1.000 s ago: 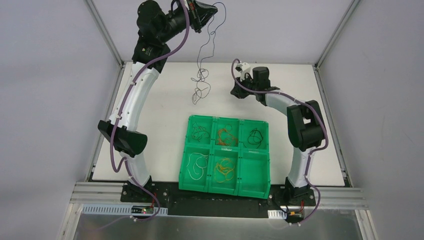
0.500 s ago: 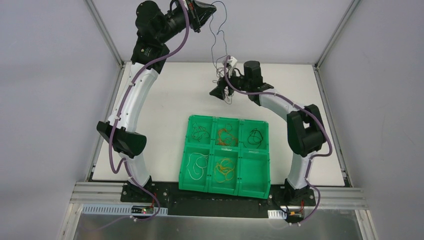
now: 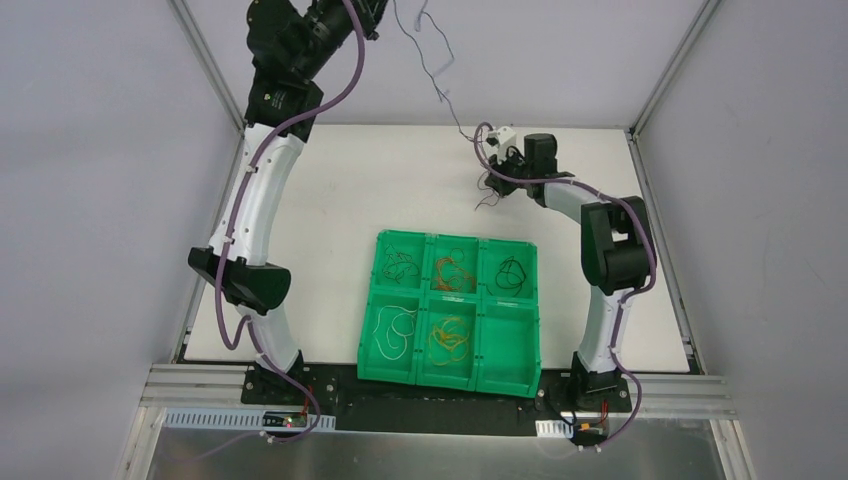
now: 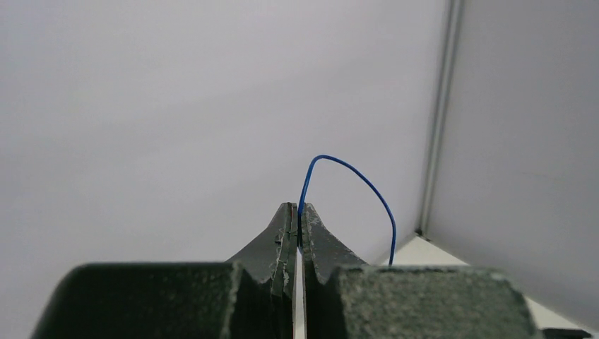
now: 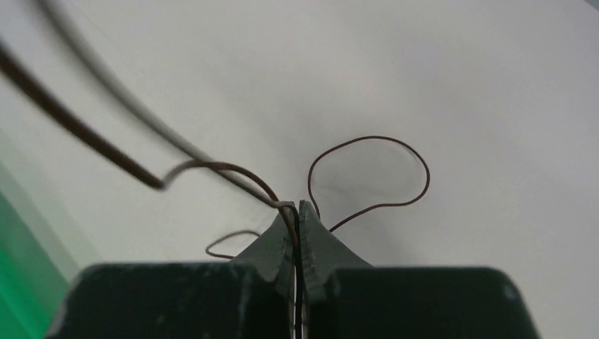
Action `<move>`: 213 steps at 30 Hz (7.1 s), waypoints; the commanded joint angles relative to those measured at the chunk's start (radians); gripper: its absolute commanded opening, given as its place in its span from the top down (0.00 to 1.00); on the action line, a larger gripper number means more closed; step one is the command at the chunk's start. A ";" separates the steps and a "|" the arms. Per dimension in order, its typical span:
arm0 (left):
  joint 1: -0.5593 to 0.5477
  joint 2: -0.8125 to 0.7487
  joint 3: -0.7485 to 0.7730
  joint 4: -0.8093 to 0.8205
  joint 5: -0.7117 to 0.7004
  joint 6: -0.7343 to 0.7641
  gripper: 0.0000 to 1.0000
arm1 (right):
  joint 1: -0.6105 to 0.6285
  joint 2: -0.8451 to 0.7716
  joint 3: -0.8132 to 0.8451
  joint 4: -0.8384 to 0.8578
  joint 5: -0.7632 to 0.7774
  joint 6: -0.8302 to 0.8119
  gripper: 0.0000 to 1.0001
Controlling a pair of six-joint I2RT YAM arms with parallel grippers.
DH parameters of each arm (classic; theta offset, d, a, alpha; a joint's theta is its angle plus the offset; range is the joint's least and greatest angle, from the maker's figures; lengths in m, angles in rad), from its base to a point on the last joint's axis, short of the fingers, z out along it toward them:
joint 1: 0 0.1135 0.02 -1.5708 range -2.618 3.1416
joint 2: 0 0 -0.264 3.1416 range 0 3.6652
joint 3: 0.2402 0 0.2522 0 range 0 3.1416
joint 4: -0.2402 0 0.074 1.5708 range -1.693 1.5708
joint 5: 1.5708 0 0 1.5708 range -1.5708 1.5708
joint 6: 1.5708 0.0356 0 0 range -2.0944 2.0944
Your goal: Untangle the cables
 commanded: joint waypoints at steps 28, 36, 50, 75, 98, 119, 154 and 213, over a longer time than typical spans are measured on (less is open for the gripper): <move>0.113 -0.265 -0.305 0.019 0.005 -0.047 1.00 | -0.125 -0.184 0.210 -0.476 -0.121 0.050 1.00; 0.113 -0.298 -0.452 0.047 0.062 -0.099 1.00 | -0.127 -0.326 0.249 -0.556 -0.261 0.165 1.00; 0.114 -0.312 -0.583 0.075 0.048 -0.096 1.00 | -0.120 -0.497 0.220 -0.742 -0.447 0.257 1.00; 0.113 -0.290 -0.562 0.022 0.069 -0.080 1.00 | -0.103 -0.595 -0.134 -0.928 -0.290 -0.055 0.41; -0.068 -0.331 -0.504 -0.006 0.430 -0.148 1.00 | -0.066 -0.685 -0.073 -0.607 -0.207 0.269 0.21; -0.549 -0.373 -0.608 -0.003 0.405 -0.215 1.00 | -0.353 -0.891 -0.095 -0.563 -0.001 0.515 0.04; -0.660 -0.333 -0.959 -0.086 0.254 0.005 1.00 | -0.354 -1.007 -0.208 -0.603 -0.043 0.438 0.01; -0.785 -0.057 -0.935 -0.275 0.145 0.325 1.00 | -0.370 -1.087 -0.321 -0.665 -0.027 0.356 0.01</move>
